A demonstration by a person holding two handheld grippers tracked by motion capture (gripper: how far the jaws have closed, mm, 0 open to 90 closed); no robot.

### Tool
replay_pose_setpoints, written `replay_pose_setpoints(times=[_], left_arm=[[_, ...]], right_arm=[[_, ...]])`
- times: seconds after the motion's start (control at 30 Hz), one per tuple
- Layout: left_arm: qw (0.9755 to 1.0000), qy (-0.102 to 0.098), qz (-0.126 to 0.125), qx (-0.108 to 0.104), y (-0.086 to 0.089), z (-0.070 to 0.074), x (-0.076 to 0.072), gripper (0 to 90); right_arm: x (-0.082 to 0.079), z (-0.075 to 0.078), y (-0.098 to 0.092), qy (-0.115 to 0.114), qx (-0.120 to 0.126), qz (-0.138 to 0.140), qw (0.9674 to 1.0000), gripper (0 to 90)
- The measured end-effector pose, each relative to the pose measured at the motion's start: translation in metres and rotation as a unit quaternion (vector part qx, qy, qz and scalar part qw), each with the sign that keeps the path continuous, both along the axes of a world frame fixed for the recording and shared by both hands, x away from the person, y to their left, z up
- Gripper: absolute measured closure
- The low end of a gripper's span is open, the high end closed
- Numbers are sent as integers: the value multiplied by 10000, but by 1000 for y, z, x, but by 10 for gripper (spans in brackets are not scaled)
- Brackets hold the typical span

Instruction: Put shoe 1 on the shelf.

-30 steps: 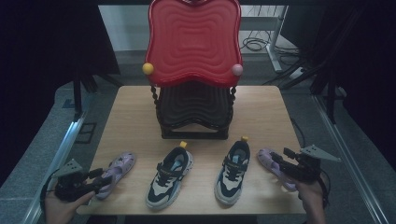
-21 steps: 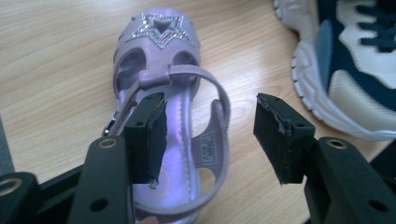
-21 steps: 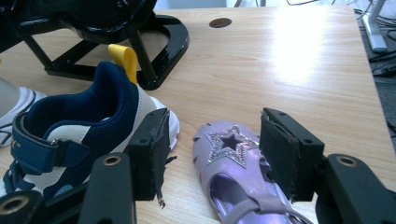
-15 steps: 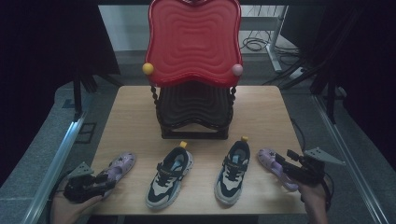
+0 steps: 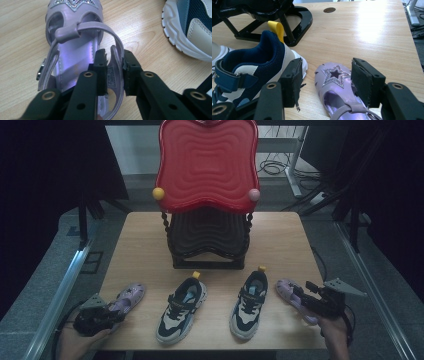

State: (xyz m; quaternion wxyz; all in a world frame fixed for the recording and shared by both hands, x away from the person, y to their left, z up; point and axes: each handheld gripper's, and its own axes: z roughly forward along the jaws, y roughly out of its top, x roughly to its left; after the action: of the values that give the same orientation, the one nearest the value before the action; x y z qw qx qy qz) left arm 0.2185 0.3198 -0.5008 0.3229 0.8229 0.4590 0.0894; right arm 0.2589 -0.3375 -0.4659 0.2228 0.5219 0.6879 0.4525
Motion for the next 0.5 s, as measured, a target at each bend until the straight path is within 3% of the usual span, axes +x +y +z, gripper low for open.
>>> replay_pose_setpoints(times=[0.13, 0.37, 0.5], left_arm=[[10000, -29, -15, 93, -1, 1, -1, 826], [10000, 22, -35, 24, 1, 1, 0, 839], [10000, 9, -9, -39, 2, 0, 0, 842]], right_arm=[[0, -1, 0, 6, -5, 5, 10000, 430], [-8, 2, -7, -8, 3, 78, 10000, 430], [-19, 0, -17, 97, -183, 264, 9994, 443]])
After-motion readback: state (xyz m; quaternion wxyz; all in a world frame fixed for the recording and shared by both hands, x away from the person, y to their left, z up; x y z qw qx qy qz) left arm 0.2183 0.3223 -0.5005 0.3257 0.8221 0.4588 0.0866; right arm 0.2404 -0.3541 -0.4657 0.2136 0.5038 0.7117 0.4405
